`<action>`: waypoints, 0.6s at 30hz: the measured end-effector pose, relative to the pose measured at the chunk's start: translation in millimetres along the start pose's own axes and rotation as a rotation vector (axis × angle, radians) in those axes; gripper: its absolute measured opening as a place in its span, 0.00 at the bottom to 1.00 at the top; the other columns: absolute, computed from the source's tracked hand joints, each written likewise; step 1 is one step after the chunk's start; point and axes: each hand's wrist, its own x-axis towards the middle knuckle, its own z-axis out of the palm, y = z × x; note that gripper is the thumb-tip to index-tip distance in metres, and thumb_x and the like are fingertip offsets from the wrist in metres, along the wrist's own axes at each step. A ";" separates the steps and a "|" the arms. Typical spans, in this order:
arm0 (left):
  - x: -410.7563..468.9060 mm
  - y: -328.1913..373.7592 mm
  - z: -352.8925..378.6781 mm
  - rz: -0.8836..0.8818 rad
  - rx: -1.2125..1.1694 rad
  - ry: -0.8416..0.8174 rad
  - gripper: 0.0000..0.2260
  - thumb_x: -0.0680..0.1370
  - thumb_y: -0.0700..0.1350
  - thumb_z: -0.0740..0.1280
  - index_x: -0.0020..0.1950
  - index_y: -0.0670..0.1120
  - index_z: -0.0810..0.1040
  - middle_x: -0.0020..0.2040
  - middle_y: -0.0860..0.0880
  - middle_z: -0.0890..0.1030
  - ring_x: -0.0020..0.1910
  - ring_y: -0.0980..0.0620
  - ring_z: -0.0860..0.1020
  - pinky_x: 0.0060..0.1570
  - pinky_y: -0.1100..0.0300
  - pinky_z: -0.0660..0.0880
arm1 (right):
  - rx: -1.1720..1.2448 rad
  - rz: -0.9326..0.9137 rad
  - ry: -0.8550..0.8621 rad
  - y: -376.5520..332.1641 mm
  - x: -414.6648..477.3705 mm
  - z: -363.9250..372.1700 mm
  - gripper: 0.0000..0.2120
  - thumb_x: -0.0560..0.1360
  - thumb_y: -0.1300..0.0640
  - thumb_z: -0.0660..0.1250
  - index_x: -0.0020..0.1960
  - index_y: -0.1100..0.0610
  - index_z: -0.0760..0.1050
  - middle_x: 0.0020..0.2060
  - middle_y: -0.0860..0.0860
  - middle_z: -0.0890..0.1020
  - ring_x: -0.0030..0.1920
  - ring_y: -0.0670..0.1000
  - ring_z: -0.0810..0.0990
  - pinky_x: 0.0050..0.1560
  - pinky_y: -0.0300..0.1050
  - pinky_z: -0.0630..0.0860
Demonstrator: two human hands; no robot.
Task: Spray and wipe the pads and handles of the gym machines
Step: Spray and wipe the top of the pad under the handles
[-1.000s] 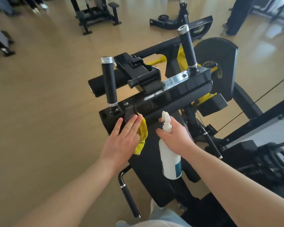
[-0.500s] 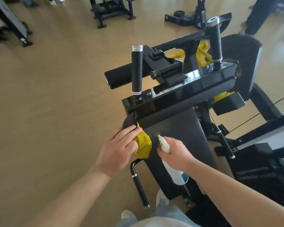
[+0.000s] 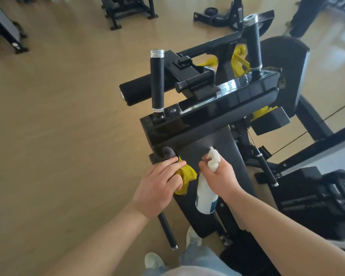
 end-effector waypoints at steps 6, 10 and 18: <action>20.0 18.7 31.6 -0.104 -0.146 -0.111 0.09 0.83 0.50 0.54 0.46 0.50 0.67 0.69 0.45 0.78 0.72 0.43 0.73 0.62 0.45 0.78 | 0.012 0.039 0.083 10.0 25.6 -38.9 0.04 0.81 0.49 0.69 0.54 0.47 0.75 0.45 0.45 0.83 0.46 0.46 0.81 0.42 0.41 0.75; 43.5 30.8 46.8 -0.112 -0.186 -0.162 0.07 0.82 0.49 0.58 0.46 0.49 0.69 0.69 0.44 0.78 0.72 0.43 0.73 0.63 0.46 0.79 | 0.003 0.082 0.141 14.4 41.1 -61.7 0.08 0.81 0.49 0.68 0.48 0.53 0.77 0.42 0.48 0.83 0.43 0.48 0.82 0.43 0.44 0.78; 81.2 51.3 82.8 -0.259 -0.298 -0.239 0.04 0.79 0.46 0.61 0.45 0.53 0.67 0.69 0.50 0.77 0.70 0.49 0.74 0.64 0.54 0.77 | 0.074 0.140 0.193 22.5 68.0 -111.4 0.08 0.81 0.47 0.68 0.47 0.49 0.74 0.43 0.49 0.81 0.44 0.49 0.82 0.41 0.45 0.78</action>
